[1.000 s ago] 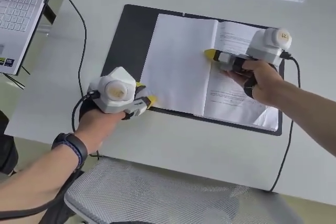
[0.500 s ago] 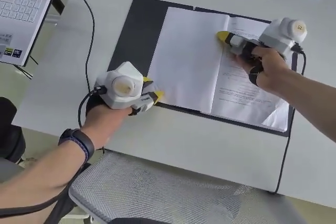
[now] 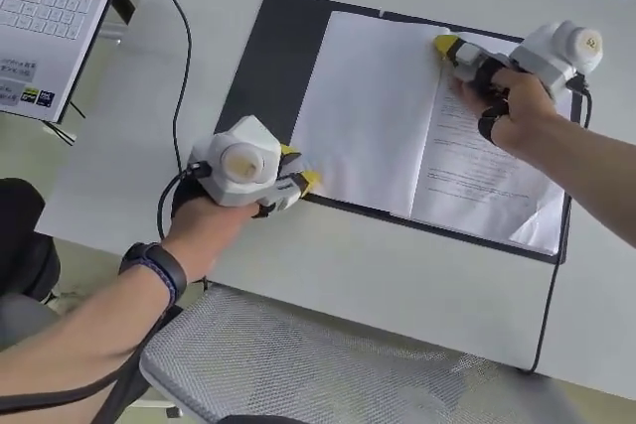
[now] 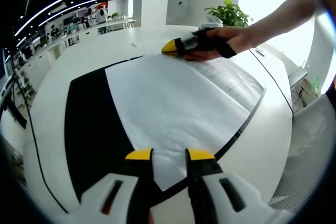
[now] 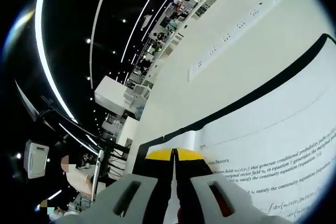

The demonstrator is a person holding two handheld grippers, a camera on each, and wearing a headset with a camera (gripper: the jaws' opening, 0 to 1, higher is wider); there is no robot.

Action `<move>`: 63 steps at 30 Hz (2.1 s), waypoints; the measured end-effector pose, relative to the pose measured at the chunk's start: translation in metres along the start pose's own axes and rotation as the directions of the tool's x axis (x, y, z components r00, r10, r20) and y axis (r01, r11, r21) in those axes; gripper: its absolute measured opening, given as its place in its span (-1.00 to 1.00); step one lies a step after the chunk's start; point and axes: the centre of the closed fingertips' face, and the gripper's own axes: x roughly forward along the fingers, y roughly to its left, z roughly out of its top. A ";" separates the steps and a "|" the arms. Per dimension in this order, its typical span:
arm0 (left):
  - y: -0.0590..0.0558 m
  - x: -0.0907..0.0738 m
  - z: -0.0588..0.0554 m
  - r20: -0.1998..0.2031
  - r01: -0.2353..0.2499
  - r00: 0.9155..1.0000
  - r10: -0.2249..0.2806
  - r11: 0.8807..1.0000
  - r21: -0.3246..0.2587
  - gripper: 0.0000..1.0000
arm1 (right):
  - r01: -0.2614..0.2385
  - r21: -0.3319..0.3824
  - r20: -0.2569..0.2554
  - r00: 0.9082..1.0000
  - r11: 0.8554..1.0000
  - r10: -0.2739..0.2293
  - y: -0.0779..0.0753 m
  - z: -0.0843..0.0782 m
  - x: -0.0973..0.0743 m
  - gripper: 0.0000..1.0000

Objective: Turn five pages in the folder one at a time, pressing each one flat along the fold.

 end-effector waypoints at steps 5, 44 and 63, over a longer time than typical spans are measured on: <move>0.001 0.001 0.000 0.007 -0.002 1.000 0.002 1.000 -0.004 -0.56 | 0.008 -0.012 0.019 1.000 1.000 -0.008 -0.003 0.007 0.006 -1.00; 0.001 0.001 -0.001 0.012 0.018 1.000 -0.018 1.000 -0.008 -0.56 | -0.166 -0.174 -0.220 0.967 0.971 0.126 0.031 -0.058 -0.041 -1.00; -0.001 0.000 0.000 0.012 0.017 1.000 -0.017 1.000 -0.009 -0.53 | -0.246 -0.146 -0.306 0.932 0.958 0.192 0.060 -0.111 -0.082 -1.00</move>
